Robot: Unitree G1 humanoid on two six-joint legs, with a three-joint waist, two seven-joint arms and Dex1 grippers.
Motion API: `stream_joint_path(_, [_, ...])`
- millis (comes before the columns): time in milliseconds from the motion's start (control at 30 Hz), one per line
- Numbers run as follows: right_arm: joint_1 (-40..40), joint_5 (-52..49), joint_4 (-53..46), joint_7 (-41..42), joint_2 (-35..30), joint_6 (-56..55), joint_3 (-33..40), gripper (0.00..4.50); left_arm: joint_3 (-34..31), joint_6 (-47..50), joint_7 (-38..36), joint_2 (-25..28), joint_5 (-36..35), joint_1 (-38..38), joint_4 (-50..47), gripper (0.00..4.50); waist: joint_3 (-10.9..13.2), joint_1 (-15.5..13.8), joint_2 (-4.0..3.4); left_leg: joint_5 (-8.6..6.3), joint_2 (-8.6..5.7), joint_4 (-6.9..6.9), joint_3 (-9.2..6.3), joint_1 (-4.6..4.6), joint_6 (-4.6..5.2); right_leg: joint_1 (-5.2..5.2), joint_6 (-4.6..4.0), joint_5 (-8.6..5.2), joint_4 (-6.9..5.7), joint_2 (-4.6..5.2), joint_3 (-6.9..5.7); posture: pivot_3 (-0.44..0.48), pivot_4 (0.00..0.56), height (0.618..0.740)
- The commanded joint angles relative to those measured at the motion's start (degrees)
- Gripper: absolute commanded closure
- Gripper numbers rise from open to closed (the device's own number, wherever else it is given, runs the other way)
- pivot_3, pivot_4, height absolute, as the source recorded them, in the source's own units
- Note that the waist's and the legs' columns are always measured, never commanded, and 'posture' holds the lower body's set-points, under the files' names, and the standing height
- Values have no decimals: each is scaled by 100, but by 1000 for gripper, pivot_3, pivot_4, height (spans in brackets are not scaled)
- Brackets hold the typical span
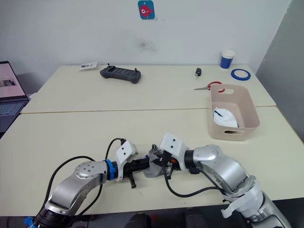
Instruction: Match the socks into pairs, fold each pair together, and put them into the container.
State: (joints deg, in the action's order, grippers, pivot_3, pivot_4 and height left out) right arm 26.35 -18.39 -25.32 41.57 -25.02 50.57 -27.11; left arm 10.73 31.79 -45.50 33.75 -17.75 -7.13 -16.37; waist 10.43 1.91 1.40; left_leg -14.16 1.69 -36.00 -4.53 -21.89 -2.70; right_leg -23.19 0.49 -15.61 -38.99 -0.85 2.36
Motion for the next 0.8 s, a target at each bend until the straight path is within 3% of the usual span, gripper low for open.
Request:
stream_joint_path(33, [120, 77, 168, -146, 233, 29, -105, 4480, -16, 243, 136, -56, -3, 194, 88, 4500, 0, 0, 0, 0, 0, 0, 0, 0, 0, 0, 0, 0, 0, 0, 0, 0, 150, 740])
stream_joint_path(200, [56, 271, 473, -236, 324, -50, -192, 4480, -878, 622, 241, -68, -661, 427, -321, 4500, 0, 13, 0, 0, 2, 1, -1, -1, 0, -2, 0, 0, 0, 1, 0, 0, 150, 740])
stream_joint_path(300, [56, 332, 426, -190, 288, -188, -219, 3716, -1432, 787, 271, 105, -935, 473, -360, 4500, 1, 16, -1, 0, 7, 2, -7, -1, 0, -4, -2, -1, -2, -2, 0, 0, 150, 740])
stream_joint_path(533, [138, -148, -335, 41, 180, 226, 159, 1230, -2014, 647, 206, 302, -1135, -73, -125, 4500, 3, -21, -1, 0, -1, 0, -8, -10, -1, -5, -1, -1, 2, 3, -8, 0, 150, 740])
stream_joint_path(800, [-120, -542, -1006, 195, -501, 287, 762, 1230, -1714, 844, -45, 292, -1480, -894, -378, 4500, 4, -8, 1, 0, -2, 1, -8, -11, -1, -4, 1, 1, 4, 4, -9, 0, 150, 740])
